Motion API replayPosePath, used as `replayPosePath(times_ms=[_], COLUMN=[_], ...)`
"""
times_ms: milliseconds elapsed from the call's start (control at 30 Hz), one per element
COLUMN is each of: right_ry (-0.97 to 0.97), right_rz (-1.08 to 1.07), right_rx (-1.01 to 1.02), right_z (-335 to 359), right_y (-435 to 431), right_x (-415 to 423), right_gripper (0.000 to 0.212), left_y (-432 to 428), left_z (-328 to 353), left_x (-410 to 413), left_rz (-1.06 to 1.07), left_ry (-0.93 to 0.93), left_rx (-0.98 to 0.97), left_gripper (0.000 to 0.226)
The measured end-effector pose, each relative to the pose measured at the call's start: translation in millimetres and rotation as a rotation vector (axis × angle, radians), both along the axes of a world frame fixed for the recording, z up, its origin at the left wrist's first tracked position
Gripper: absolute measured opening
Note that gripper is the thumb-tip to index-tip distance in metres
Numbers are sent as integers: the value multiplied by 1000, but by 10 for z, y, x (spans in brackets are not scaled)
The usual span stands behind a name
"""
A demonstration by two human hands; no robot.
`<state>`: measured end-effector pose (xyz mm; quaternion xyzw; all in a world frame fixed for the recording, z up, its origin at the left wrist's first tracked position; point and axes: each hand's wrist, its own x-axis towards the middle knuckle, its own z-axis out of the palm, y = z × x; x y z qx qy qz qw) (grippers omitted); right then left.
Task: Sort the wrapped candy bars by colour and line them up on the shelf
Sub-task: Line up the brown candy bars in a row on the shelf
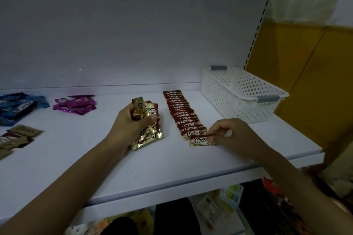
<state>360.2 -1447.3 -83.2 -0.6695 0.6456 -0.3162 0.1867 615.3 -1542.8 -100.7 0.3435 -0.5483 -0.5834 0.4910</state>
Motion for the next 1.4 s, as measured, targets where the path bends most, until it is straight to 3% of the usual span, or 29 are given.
replayPosePath(times_ms=[133, 767, 1167, 1267, 1400], right_ry=[118, 201, 248, 215, 20], right_rz=[14, 73, 48, -3, 63], right_rx=[-107, -232, -198, -177, -131], right_z=[-39, -99, -95, -76, -37], right_y=[-66, -175, -184, -215, -285], right_x=[22, 97, 99, 137, 480], right_gripper=[9, 23, 26, 26, 27], left_y=[2, -7, 1, 10, 13], left_z=[0, -4, 7, 16, 31], left_x=[-4, 0, 6, 4, 12], left_rz=[5, 11, 6, 1, 13], left_ry=[-22, 9, 0, 30, 88], left_rx=[-8, 22, 17, 22, 45], left_gripper=[27, 25, 26, 26, 28])
